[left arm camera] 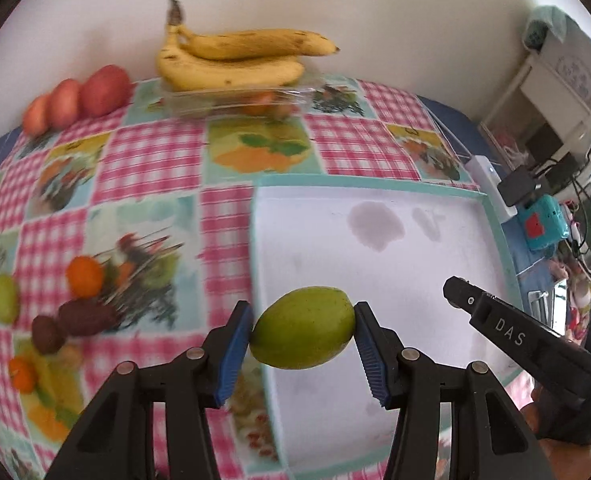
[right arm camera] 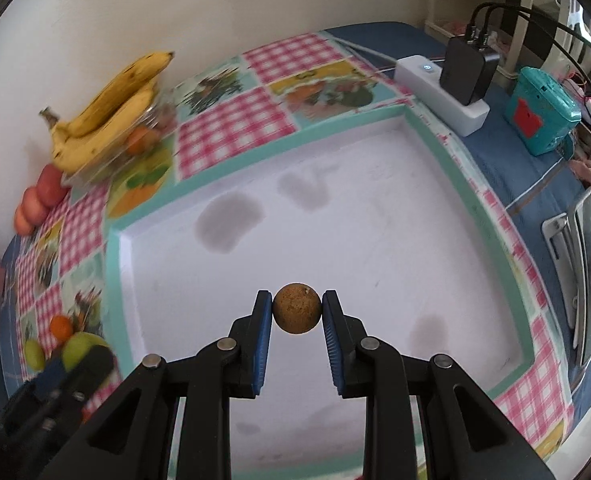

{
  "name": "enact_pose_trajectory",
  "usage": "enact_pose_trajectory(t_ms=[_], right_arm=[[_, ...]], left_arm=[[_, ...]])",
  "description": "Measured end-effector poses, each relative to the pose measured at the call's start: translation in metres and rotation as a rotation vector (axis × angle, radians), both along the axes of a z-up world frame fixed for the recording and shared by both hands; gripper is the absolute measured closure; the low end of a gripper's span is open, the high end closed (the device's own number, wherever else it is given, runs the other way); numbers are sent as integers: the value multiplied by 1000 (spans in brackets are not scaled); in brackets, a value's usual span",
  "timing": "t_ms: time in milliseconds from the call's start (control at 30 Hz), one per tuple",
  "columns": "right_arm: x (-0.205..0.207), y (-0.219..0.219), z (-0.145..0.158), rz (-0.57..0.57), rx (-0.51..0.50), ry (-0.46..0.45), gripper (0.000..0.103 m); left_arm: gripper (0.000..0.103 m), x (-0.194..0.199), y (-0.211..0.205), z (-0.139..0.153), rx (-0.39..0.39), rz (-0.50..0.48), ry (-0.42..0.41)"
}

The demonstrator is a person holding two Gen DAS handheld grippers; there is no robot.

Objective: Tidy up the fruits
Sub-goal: 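Carry the green pear and brown fruit into the white tray and release both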

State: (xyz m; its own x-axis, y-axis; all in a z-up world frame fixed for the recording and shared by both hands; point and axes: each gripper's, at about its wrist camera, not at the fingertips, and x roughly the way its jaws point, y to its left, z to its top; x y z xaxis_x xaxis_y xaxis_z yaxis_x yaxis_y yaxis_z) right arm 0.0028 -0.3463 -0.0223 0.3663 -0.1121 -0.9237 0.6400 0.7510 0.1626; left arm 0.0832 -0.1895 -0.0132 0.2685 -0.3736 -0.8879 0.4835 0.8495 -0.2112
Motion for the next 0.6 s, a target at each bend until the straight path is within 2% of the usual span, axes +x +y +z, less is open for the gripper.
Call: enact_pose_trajectory(t_ms=[233, 600], right_arm=[[10, -20, -15, -43, 7, 27, 76], [20, -34, -23, -58, -5, 41, 76]], left_arm=[[49, 8, -28, -16, 17, -50, -9], [49, 15, -43, -39, 52, -78, -1]])
